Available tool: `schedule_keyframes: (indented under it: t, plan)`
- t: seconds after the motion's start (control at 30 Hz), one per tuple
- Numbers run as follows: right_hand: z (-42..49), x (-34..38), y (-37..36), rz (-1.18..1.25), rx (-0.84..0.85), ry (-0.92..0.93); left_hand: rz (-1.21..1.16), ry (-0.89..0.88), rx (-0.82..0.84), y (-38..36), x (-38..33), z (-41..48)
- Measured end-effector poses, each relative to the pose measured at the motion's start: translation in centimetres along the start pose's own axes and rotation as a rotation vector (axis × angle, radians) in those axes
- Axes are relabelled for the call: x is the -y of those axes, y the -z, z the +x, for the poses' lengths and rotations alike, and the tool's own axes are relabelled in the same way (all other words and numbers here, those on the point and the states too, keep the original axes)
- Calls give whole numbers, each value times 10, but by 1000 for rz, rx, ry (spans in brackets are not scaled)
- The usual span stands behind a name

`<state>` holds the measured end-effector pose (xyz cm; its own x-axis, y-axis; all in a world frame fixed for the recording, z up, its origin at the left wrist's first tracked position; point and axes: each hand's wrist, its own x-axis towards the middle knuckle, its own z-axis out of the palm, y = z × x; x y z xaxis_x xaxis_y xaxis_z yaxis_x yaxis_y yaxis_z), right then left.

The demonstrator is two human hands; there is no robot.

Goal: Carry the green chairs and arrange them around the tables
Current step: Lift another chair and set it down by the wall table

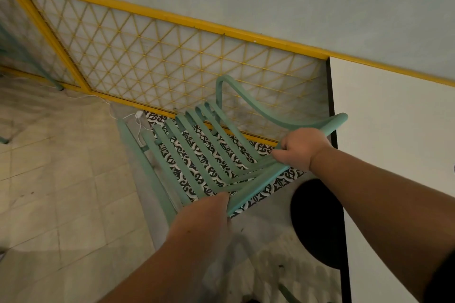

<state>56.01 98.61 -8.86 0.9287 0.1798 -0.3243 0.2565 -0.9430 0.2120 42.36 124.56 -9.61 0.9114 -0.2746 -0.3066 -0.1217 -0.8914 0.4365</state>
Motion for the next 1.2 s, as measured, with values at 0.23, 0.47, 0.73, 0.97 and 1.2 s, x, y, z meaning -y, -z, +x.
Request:
schedule_keyframes:
  t: [0.23, 0.47, 0.73, 0.97, 1.2]
  plan:
    - [1, 8, 2, -3, 41, -34, 6, -34, 19, 3, 9, -1]
    - [-12, 28, 9, 10, 91, -59, 46, -41, 56, 14, 30, -10]
    - [-25, 63, 7, 120, 134, -73, 141, -65, 109, 35, 69, -16]
    - [-41, 92, 20, 32, 137, 37, 211, -80, 152, 50, 103, -17]
    - [-35, 100, 13, 122, 111, -40, 252, -96, 162, 56, 115, -15]
